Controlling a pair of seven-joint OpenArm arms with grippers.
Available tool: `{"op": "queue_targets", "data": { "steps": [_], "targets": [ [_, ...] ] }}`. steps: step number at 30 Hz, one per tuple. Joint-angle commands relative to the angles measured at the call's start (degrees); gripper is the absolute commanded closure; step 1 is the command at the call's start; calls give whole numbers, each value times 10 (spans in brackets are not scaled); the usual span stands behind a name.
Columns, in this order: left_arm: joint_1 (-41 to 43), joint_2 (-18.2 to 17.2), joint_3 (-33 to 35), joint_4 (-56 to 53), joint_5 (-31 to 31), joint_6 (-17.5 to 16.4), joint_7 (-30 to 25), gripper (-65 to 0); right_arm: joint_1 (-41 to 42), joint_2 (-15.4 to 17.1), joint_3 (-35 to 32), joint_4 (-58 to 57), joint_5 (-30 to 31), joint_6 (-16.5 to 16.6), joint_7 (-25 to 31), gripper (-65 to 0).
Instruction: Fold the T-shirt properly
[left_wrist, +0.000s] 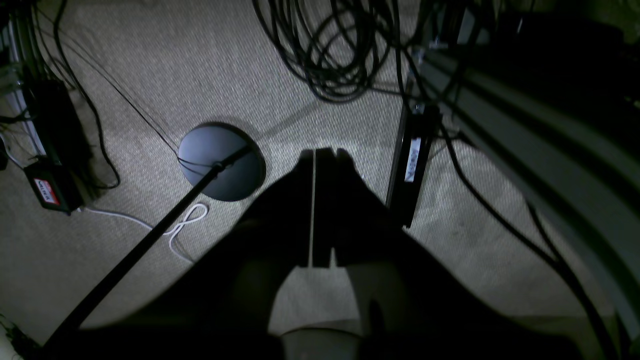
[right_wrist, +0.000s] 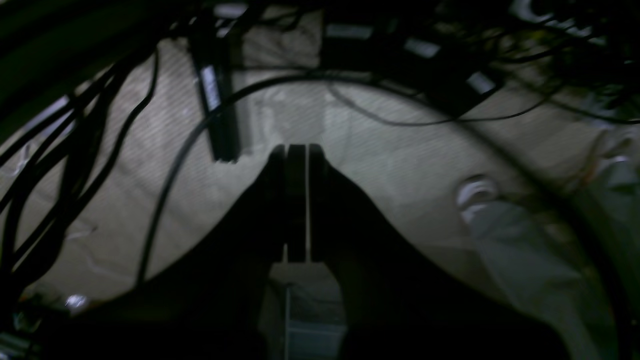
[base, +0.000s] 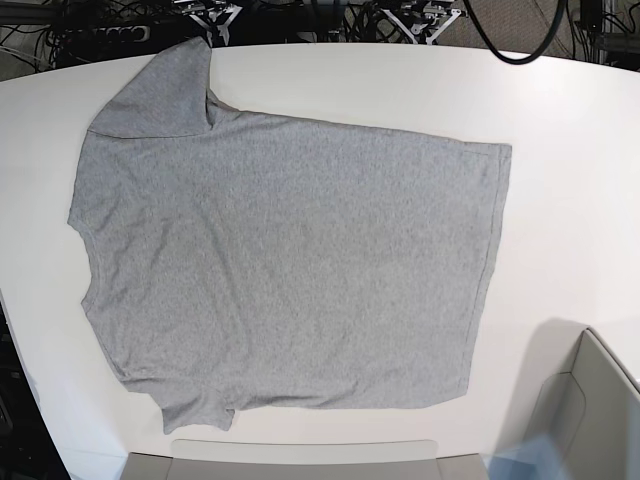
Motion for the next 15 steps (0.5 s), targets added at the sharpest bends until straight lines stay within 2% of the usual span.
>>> {"op": "queue_targets", "data": {
  "steps": [1, 4, 10, 15],
  "targets": [
    [7, 2, -1, 0, -1, 2, 0, 0, -3, 4, 1, 1, 1, 0, 2, 0],
    [6, 2, -1, 0, -1, 2, 0, 0, -4, 5, 4, 20, 3, 0, 2, 0],
    [-2, 3, -2, 0, -1, 2, 0, 0, 8, 6, 39, 37, 98, 0, -1, 0],
    [7, 13, -1, -1, -1, 2, -35, 0, 7, 13, 40, 37, 106, 0, -1, 0]
  ]
}}
